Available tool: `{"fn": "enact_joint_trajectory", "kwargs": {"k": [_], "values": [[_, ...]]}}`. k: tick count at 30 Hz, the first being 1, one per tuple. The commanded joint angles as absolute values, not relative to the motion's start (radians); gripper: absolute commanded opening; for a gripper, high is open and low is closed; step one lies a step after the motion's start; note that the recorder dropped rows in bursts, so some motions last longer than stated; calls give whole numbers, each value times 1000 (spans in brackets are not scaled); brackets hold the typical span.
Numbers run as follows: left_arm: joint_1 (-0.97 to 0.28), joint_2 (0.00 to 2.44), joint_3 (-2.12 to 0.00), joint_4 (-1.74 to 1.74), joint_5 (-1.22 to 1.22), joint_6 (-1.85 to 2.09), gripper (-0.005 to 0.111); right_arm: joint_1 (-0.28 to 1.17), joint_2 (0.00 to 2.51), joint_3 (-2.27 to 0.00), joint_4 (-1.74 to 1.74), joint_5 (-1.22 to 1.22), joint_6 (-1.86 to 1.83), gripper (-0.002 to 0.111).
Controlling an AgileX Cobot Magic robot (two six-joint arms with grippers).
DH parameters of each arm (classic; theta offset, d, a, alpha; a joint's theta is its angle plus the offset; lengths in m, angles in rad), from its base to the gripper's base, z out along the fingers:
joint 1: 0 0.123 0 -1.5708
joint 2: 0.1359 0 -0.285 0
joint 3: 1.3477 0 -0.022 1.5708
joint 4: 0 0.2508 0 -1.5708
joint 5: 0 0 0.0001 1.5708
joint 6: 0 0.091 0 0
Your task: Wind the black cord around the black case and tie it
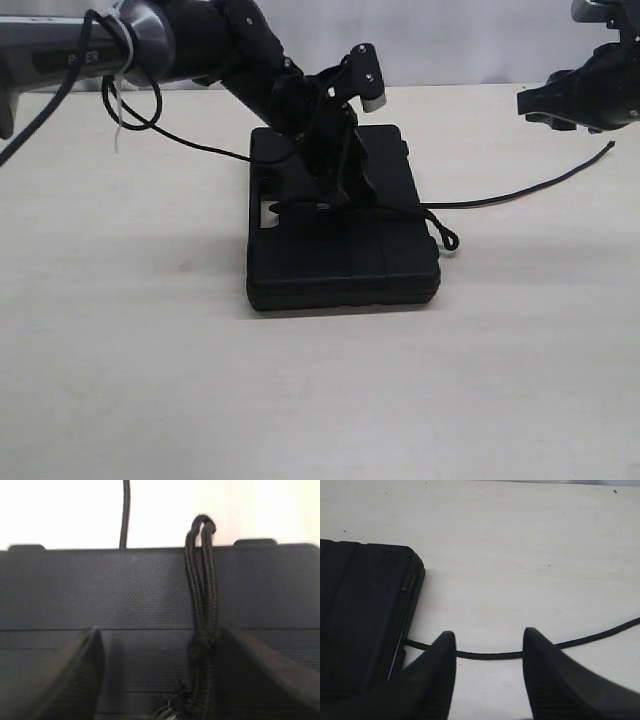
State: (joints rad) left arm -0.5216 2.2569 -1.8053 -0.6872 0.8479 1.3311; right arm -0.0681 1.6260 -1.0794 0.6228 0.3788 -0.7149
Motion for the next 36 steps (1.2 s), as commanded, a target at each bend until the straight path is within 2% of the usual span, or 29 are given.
{"fn": "enact_joint_trajectory", "kwargs": {"k": [1,4,8,11,15,17,22,30,36], "values": [[-524,2225,-1805,-688,924,1347,37,-66,1626,-1081,628,383,-740,41],[-524,2230,-1805,-645,961,1347,21,-96,1643,-1081,622,398,-604,41],[-524,2237,-1805,-642,985,1345,8,-180,1699,-1106,530,465,-447,41],[-524,2251,-1805,-646,978,1357,12,-245,1751,-1136,497,518,-366,42],[-524,2256,-1805,-646,949,1370,31,-282,1814,-1178,497,519,-331,51],[-524,2256,-1805,-646,949,1391,37,-282,1845,-1194,497,494,-316,52],[-524,2256,-1805,-646,949,1417,38,-282,1976,-1307,449,474,-225,52],[-524,2256,-1805,-637,955,1419,38,-317,2148,-1556,170,475,134,51],[-524,2256,-1805,-637,954,1419,38,-371,2292,-1679,279,468,180,51]]}}
